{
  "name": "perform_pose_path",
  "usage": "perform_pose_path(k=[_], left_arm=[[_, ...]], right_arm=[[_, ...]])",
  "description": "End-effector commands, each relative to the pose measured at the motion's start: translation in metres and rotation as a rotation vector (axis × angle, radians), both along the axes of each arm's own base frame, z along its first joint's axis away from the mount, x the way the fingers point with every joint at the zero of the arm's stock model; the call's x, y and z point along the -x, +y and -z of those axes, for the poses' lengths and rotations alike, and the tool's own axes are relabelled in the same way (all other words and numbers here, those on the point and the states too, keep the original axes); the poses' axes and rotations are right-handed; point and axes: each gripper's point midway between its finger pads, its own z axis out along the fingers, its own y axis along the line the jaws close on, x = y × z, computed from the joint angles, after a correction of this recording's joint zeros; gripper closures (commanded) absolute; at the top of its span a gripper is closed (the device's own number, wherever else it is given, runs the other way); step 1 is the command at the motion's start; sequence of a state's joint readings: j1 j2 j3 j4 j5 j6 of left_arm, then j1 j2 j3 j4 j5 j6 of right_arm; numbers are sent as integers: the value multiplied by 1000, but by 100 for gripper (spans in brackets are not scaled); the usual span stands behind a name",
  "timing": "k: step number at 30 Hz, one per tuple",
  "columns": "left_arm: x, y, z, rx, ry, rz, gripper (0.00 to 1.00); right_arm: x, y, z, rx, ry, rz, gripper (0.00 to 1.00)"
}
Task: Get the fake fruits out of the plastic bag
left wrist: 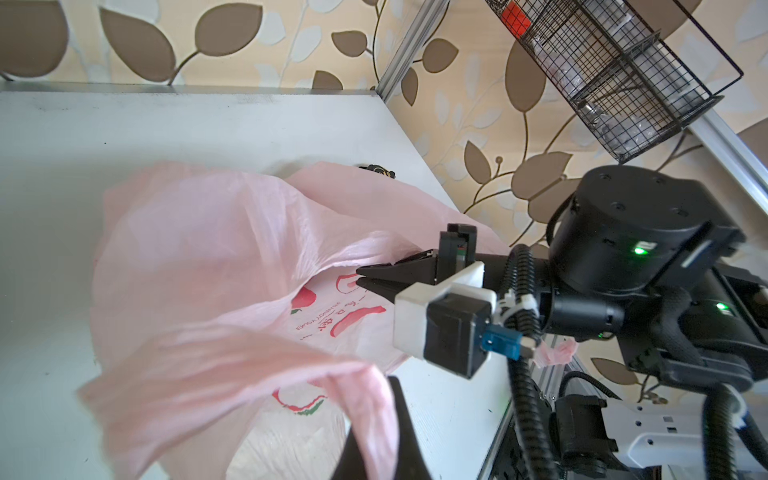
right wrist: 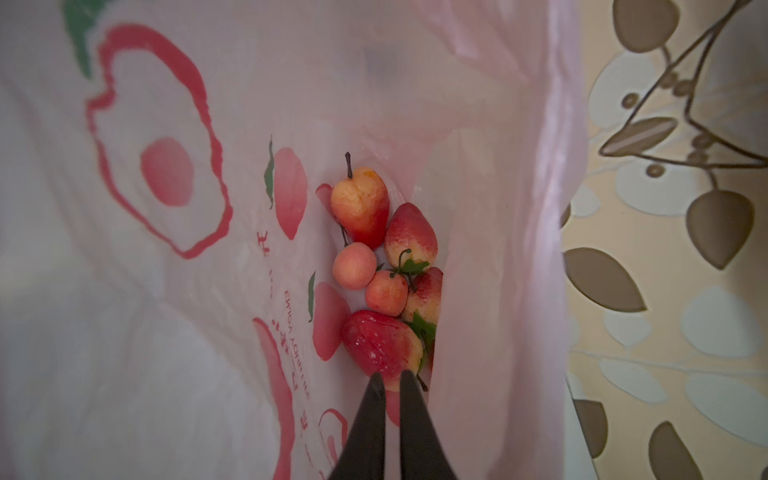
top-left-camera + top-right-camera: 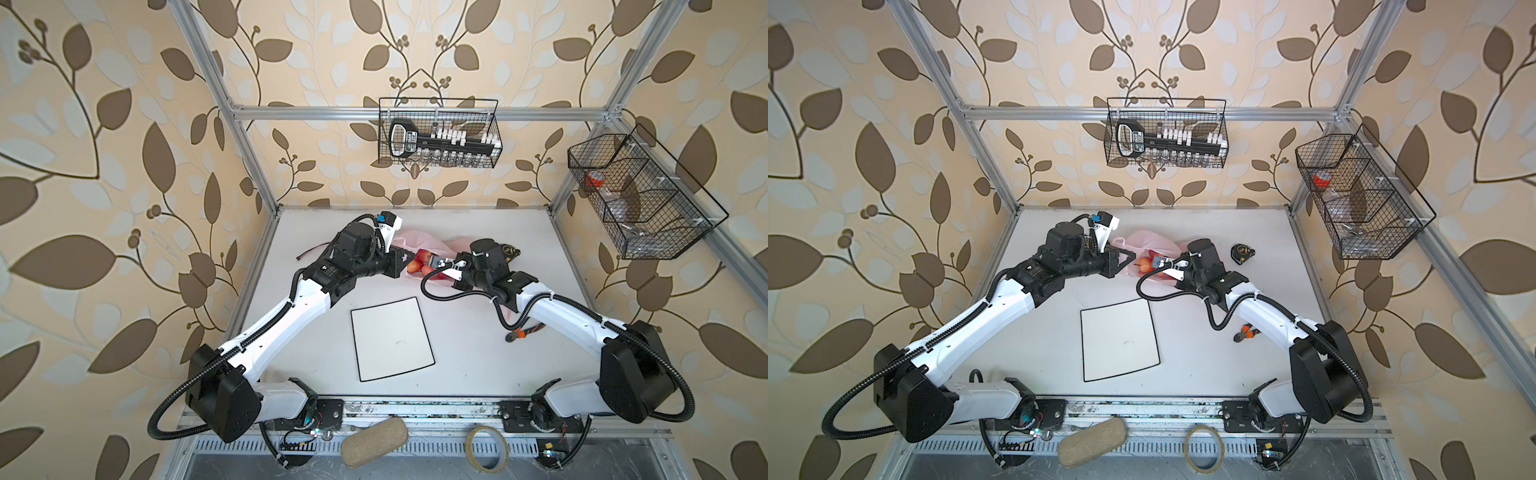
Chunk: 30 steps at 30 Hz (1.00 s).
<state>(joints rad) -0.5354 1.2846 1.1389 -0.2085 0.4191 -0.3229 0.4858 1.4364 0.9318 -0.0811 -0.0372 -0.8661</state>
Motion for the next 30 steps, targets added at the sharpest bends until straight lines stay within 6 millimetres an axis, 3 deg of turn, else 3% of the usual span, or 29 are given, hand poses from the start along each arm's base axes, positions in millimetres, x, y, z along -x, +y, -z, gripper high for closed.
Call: perform_pose_path(k=[1,12,16,20,25,30], left_arm=[[7,10,-12,-24,-65,1,100],[28,25,-1,-132,-114,46,100],[28,25,-5,-129,-127,47,100],[28,24,-13,-124,-150,51,100],[34,26,-16,-145,-174,74,100],[44,28,-2,-148,-147,98,100]], right_arm=[[-8,-12,14,105,-40,25,89],[-46,-50,19,373,-179,248,81],[-51,-50,18,427,-206,292,75],[-51,-36,24,443,-173,319,66],[-52,-27,37,318,1,465,57],[-50,-8,35,7,192,644,49]])
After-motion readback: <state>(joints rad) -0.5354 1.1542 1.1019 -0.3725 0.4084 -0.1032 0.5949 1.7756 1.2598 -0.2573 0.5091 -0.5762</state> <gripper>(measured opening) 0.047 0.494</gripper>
